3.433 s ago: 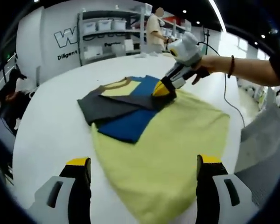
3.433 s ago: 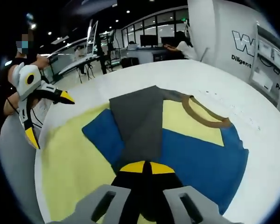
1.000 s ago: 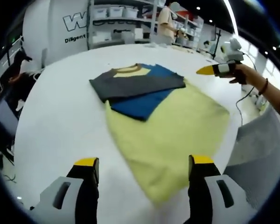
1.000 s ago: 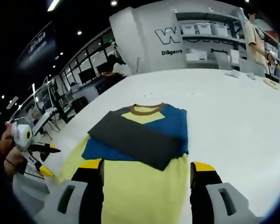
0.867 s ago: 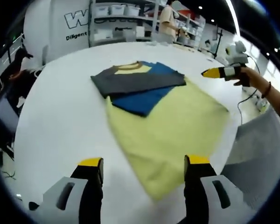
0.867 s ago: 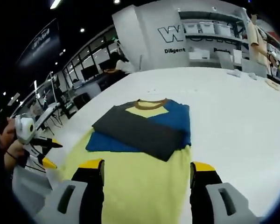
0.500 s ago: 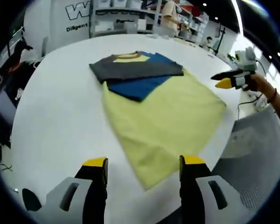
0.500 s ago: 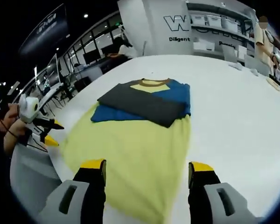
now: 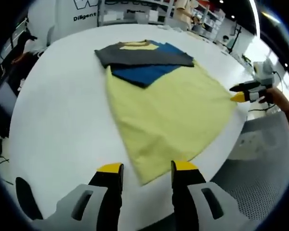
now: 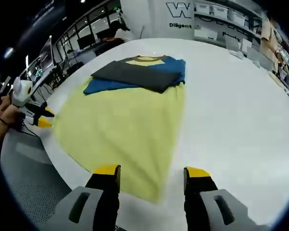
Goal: Fold the garment on the visible template until the final outline fits inside the template.
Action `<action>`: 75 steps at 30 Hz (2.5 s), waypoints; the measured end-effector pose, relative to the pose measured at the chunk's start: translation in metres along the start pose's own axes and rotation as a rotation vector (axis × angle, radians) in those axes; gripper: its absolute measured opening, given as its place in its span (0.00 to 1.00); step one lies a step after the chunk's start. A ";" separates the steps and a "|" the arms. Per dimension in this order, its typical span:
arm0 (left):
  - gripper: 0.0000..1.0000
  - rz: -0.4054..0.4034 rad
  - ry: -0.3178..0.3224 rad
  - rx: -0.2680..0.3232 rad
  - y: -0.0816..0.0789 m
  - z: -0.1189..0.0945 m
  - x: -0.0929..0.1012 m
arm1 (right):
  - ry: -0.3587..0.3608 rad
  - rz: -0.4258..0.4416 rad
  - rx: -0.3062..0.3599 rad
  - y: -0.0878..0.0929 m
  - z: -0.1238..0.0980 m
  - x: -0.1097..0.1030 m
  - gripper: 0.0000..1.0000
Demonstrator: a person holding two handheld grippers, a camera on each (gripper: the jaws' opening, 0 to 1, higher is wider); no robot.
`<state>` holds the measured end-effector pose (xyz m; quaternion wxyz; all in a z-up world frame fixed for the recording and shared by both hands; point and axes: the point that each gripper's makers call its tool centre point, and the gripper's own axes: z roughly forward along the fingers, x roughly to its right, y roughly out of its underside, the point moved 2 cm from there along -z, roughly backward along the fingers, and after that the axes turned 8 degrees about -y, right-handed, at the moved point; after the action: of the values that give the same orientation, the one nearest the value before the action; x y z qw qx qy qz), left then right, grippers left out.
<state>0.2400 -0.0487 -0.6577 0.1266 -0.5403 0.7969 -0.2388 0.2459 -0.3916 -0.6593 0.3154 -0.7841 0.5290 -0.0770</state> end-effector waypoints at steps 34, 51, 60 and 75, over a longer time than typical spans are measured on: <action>0.01 0.065 -0.085 -0.083 0.020 -0.009 -0.011 | 0.038 -0.116 -0.159 0.024 -0.009 -0.011 0.00; 0.01 0.141 -0.055 -0.154 0.045 -0.023 -0.013 | -0.044 -0.100 -0.244 0.042 -0.015 -0.032 0.00; 0.01 0.163 -0.040 -0.193 0.055 -0.029 -0.011 | -0.060 -0.100 -0.285 0.050 -0.019 -0.038 0.00; 0.01 0.188 -0.037 -0.232 0.063 -0.035 -0.008 | -0.064 -0.104 -0.311 0.055 -0.026 -0.047 0.00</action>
<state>0.1761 -0.0137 -0.6607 0.0998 -0.4787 0.8637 -0.1220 0.1707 -0.3745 -0.6605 0.2023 -0.8518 0.4830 0.0144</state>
